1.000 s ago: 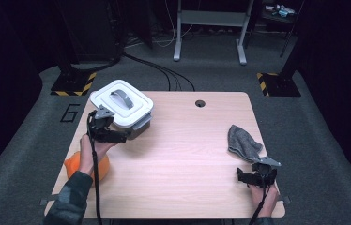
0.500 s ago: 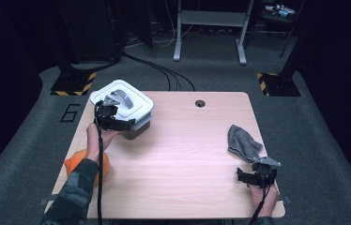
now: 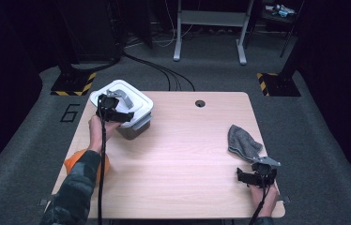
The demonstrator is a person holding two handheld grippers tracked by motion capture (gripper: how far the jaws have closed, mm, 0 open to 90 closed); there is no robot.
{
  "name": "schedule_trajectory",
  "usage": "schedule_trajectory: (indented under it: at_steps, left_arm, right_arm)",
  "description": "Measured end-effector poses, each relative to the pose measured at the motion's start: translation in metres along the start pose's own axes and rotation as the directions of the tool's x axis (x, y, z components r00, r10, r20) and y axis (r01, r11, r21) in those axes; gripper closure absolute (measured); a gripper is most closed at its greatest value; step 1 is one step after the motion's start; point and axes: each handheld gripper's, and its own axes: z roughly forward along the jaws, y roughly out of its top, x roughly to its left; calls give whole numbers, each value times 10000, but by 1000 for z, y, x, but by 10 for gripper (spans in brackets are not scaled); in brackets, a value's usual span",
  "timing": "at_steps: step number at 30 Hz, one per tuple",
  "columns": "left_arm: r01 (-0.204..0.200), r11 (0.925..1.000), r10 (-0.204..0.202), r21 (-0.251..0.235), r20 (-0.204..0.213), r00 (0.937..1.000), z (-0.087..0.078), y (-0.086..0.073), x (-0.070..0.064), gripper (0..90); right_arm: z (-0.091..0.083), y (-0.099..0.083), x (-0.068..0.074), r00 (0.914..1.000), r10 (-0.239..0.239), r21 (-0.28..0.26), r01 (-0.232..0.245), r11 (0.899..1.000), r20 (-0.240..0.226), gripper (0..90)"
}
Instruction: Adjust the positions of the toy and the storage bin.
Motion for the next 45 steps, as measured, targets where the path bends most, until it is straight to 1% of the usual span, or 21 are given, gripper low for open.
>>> schedule_trajectory:
  at_steps: [2, 4, 6, 7, 12, 15, 16, 17, 19, 21, 22, 24, 25, 27, 30, 32, 34, 35, 36, 37, 45]
  left_arm:
    - [25, 10000, -26, -53, -104, 9999, 3, 1, 2, 144]
    - [-42, 10000, 42, 51, -15, 10000, 8, 1, 3, 149]
    - [17, 9999, -17, -133, -65, 10000, 11, 0, 5, 151]
    - [-40, 9998, 42, -190, 78, 10000, 11, 0, 7, 152]
    - [-467, 9983, 471, -338, 103, 9988, 16, 2, 5, 153]
    - [-381, 9988, 396, -309, 488, 9980, 18, 6, 4, 157]
    - [-198, 9989, 228, -417, 739, 9970, 20, 6, 3, 163]
    - [-75, 9994, 107, -337, 954, 9954, 21, 7, 2, 159]
    - [-156, 9992, 195, -370, 1090, 9938, 23, 8, -1, 155]
    - [-379, 9988, 410, -324, 1003, 9941, 24, 10, -5, 157]
    - [-323, 9983, 361, -480, 804, 9961, 25, 11, -7, 157]
    - [-454, 9983, 482, -357, 815, 9955, 26, 12, -6, 149]
    - [-338, 9985, 371, -423, 818, 9960, 27, 13, -6, 144]
    - [-513, 9980, 540, -369, 765, 9956, 27, 14, -5, 144]
    - [-555, 9979, 575, -332, 616, 9964, 26, 15, -4, 147]
    - [-502, 9979, 512, -401, 255, 9984, 25, 14, 0, 174]
    - [-399, 9991, 402, -161, 161, 9991, 26, 12, 6, 178]
    - [-178, 9995, 181, -258, 123, 9998, 27, 10, 9, 177]
    - [-110, 9993, 115, -349, 163, 9998, 27, 9, 12, 177]
    - [-159, 9995, 165, -255, 233, 9996, 26, 10, 12, 175]
    - [-385, 9986, 404, -375, 506, 9979, 28, 11, 6, 208]
  right_arm:
    - [0, 0, 0, 10000, 3, -9, -3, 10000, -3, 36]
    - [0, 0, 0, 10000, -28, 13, 28, 10000, -11, 36]
    - [0, 0, 0, 10000, -3, -3, 3, 10000, -12, 36]
    - [0, 0, 0, 10000, 1, 4, -1, 10000, -10, 36]
    - [0, 0, 0, 10000, -64, -47, 64, 10000, -58, 36]
    - [0, 0, 0, 9999, -86, -9, 86, 10000, -68, 36]
    - [0, 0, 0, 9999, -88, -13, 88, 10000, -67, 36]
    - [0, 0, 0, 9999, -84, -14, 84, 10000, -69, 36]
    - [0, 0, 0, 9999, -84, -12, 84, 10000, -74, 36]
    - [0, 0, 0, 9999, -91, -14, 91, 10000, -79, 37]
    - [0, 0, 0, 9999, -93, -13, 93, 10000, -82, 37]
    - [0, 0, 0, 9999, -93, -63, 92, 9999, -95, 37]
    - [0, 0, 0, 9999, -93, -63, 93, 9999, -94, 37]
    - [1, 0, 0, 9999, -92, -68, 91, 9999, -96, 37]
    - [1, 0, 0, 9999, -88, -78, 87, 9999, -82, 37]
    - [0, 0, 0, 9999, -93, -64, 93, 9999, -98, 37]
    - [0, 0, 0, 9999, -68, -2, 68, 10000, -85, 37]
    - [0, 0, 1, 9999, -53, -2, 53, 10000, -88, 37]
    - [0, 0, 0, 9999, -94, -8, 94, 10000, -95, 37]
    - [0, 0, 1, 9999, -75, -7, 75, 10000, -95, 37]
    - [0, 0, 1, 9999, -97, -12, 97, 10000, -97, 37]
